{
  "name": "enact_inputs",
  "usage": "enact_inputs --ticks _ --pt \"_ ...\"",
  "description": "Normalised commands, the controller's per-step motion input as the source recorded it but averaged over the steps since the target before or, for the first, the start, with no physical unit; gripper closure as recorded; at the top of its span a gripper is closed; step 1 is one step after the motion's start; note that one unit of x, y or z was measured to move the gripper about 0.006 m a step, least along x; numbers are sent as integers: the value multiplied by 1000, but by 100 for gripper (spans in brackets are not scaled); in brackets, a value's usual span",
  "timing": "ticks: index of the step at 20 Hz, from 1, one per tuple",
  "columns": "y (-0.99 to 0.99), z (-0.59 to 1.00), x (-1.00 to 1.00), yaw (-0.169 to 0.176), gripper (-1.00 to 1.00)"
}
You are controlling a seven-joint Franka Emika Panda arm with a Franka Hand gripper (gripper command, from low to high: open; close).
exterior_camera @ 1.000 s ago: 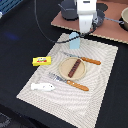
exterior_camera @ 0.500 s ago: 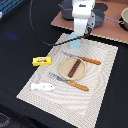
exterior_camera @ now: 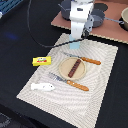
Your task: Interact with the objects in diverse but meaningful ways.
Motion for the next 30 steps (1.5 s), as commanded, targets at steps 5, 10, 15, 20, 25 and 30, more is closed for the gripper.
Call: enact_inputs --ticks 5,10,15,20,25,30 --pt "0 -110 -12 132 -100" --pt "-28 -83 -6 56 -100" --pt "-42 -201 -1 0 -100" --pt "-57 -230 -19 0 -100" --pt "-25 -198 -29 0 -100" --pt "0 -72 -2 0 100"
